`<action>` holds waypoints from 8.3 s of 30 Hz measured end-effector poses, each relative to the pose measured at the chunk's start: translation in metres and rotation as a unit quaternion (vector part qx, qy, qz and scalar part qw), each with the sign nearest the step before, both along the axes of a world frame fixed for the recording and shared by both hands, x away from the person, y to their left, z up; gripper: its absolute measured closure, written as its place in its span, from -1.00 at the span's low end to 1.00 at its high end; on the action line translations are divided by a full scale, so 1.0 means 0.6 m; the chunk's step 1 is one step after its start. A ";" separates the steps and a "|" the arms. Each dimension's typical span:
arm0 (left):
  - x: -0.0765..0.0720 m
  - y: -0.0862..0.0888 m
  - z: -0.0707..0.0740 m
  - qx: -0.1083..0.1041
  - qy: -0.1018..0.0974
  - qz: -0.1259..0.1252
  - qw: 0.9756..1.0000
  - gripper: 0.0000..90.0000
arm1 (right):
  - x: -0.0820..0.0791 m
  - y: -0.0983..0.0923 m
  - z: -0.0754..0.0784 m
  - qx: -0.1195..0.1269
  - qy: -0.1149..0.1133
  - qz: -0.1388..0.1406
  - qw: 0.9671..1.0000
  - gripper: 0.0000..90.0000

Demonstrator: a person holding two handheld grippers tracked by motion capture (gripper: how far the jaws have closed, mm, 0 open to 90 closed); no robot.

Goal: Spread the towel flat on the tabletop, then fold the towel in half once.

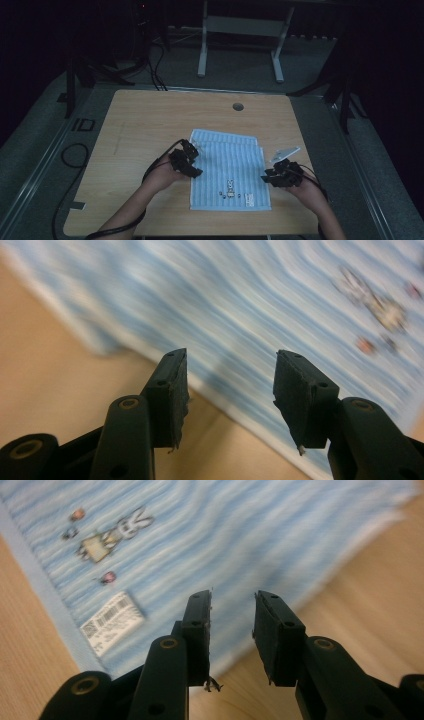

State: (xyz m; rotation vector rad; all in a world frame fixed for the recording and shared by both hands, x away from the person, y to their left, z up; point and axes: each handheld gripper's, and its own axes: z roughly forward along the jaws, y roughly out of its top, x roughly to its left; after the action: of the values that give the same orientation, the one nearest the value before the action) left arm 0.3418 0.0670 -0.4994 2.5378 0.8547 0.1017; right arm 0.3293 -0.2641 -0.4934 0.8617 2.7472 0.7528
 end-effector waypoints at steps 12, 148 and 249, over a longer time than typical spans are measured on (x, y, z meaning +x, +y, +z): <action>0.021 -0.004 -0.046 0.010 0.011 0.013 1.000 0.05 | 0.037 0.036 -0.059 -0.024 0.010 -0.005 1.000 0.45; -0.046 -0.031 -0.053 -0.022 0.003 -0.047 0.999 0.04 | 0.042 0.000 -0.065 0.002 0.002 -0.059 0.998 0.30; -0.012 0.021 0.035 -0.095 -0.026 0.058 0.993 0.94 | 0.045 -0.025 0.050 0.023 -0.003 -0.095 0.995 0.93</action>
State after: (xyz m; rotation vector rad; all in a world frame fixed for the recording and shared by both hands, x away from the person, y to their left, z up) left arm 0.3344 0.0797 -0.4783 2.2990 0.9445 0.1156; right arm 0.3561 -0.2791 -0.4635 1.1084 2.6045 0.7836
